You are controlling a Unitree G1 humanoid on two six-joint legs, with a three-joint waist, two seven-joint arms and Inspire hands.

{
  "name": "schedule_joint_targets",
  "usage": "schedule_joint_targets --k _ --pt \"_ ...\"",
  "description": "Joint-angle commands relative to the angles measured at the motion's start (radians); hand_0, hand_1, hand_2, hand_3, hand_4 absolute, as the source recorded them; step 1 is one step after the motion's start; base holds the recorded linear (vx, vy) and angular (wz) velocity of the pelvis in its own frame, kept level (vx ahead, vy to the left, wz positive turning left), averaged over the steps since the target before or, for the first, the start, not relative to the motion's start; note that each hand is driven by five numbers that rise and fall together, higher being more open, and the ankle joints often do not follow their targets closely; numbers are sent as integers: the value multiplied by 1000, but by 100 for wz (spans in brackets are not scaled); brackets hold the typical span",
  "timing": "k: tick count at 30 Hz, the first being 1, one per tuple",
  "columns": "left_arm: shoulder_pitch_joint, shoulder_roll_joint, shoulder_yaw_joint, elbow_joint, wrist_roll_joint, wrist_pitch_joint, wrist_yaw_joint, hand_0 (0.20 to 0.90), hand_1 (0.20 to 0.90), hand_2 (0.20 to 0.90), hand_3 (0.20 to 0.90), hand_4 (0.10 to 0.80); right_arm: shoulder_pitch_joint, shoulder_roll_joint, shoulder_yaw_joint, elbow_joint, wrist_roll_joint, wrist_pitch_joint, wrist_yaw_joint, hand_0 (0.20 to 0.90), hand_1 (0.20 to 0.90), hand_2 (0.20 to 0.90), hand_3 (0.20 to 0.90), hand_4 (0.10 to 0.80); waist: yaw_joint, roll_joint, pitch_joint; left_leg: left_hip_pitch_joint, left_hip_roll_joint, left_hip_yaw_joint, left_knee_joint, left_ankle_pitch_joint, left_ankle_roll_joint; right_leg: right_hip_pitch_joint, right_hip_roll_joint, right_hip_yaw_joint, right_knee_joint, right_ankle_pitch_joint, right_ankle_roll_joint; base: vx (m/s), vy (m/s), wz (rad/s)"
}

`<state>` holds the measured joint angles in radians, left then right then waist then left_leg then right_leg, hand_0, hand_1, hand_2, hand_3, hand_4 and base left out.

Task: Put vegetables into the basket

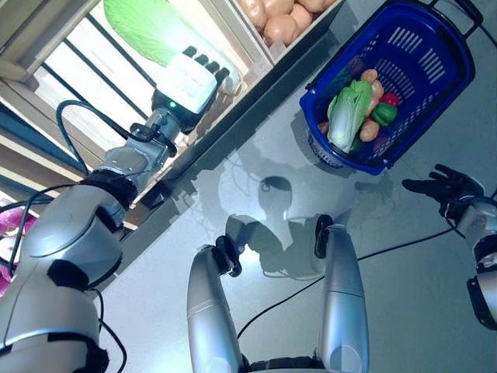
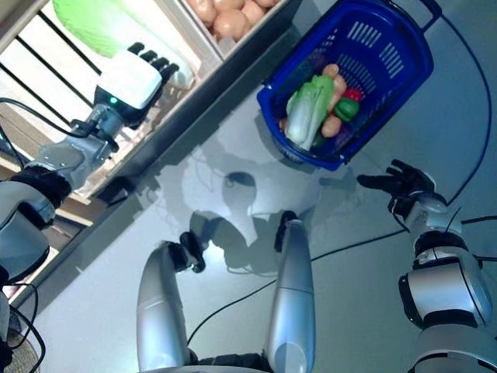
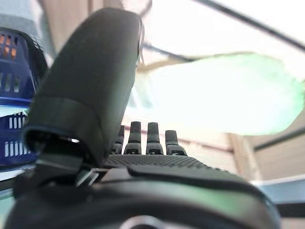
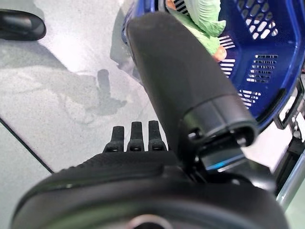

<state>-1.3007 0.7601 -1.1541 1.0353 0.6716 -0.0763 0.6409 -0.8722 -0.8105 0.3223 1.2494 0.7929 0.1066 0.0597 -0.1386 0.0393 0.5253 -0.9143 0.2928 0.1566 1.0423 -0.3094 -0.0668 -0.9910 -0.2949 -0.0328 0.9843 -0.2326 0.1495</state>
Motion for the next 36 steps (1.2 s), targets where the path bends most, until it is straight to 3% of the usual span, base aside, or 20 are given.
schedule_joint_targets --k 1,5,11,17,30,36 --pt "-207 51 21 37 3 26 179 900 900 900 900 800 -17 -96 -9 15 5 -82 14 900 900 900 900 800 -15 -26 -5 10 24 -3 -29 -23 -66 70 -57 -5 -56 60 20 -54 9 -1" --pt "-197 56 53 38 14 17 287 900 900 900 900 800 -8 -88 -16 22 10 -94 19 900 900 900 900 800 -11 -27 -5 9 23 -1 -35 -22 -70 71 -55 -8 -64 62 20 -39 0 -1" --pt "-179 63 87 57 21 -14 313 900 900 900 900 800 6 -75 -20 25 9 -106 31 900 900 900 900 800 -8 -30 -5 13 26 0 -35 -23 -70 77 -53 -10 -60 54 17 -5 1 0" --pt "-179 65 80 66 -14 -6 236 900 900 900 900 800 -7 -75 -17 30 19 -105 44 900 900 900 900 800 -5 -31 -5 4 29 -3 -17 -30 -71 73 -55 -11 -48 50 16 0 0 0" --pt "-204 60 55 83 -20 -11 189 900 900 900 900 800 38 -75 -45 14 37 -115 80 900 900 900 900 800 -22 -44 -5 -59 48 -13 79 -70 -67 17 -67 7 5 43 19 65 15 0" --pt "-259 75 13 109 -76 25 68 900 900 900 900 800 48 -108 -46 -25 59 -121 123 900 900 900 900 800 -38 -55 -5 -189 68 -57 205 -109 -69 -110 -78 44 84 42 22 67 46 -6"
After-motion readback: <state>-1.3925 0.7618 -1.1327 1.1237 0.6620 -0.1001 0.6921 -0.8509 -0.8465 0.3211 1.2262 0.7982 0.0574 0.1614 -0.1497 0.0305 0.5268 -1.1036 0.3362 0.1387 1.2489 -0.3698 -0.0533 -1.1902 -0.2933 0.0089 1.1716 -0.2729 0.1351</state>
